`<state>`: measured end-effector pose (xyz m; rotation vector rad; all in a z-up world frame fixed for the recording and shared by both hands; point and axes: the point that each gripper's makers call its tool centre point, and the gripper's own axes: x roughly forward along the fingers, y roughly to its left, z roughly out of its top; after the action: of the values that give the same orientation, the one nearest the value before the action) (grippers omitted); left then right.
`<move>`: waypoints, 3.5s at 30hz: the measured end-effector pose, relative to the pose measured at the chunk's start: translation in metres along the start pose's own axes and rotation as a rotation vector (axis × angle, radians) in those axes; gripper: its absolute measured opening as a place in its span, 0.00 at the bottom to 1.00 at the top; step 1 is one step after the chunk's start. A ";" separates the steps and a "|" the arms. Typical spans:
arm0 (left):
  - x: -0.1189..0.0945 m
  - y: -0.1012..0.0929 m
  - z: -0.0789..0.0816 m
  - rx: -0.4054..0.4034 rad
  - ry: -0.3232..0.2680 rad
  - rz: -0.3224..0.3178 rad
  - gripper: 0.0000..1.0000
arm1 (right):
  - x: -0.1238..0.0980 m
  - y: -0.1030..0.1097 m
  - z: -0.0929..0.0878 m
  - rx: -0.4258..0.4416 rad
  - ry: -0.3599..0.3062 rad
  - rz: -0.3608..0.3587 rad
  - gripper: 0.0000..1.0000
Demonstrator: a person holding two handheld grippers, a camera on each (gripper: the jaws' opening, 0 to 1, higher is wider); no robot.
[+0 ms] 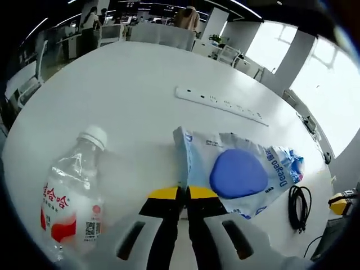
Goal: Arrange the tabletop items into an orderly group along one side of the table until the central work area is clear of visible clutter.
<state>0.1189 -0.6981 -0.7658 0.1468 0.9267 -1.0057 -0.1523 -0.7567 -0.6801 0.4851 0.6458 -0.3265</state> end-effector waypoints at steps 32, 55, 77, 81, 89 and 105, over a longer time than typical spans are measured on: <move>-0.096 -0.039 0.006 0.145 -0.134 -0.149 1.00 | -0.066 -0.006 -0.026 0.065 -0.103 0.043 0.30; -0.137 -0.008 -0.026 0.184 -0.119 -0.123 1.00 | -0.082 0.002 -0.039 0.079 -0.109 0.054 0.31; -0.149 0.011 -0.035 0.210 -0.084 -0.100 0.94 | -0.078 -0.003 -0.048 0.104 -0.086 0.034 0.29; -0.158 0.019 -0.044 0.187 -0.081 -0.078 0.93 | -0.075 -0.002 -0.049 0.108 -0.080 0.039 0.28; -0.151 0.041 -0.052 0.170 -0.029 -0.019 0.85 | -0.072 0.002 -0.054 0.107 -0.057 0.054 0.27; -0.120 0.053 -0.014 0.202 0.017 0.013 0.73 | -0.078 -0.003 -0.062 0.155 -0.055 0.033 0.25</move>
<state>0.1271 -0.5823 -0.7029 0.3301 0.8372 -1.0866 -0.2433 -0.7164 -0.6738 0.6326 0.5609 -0.3594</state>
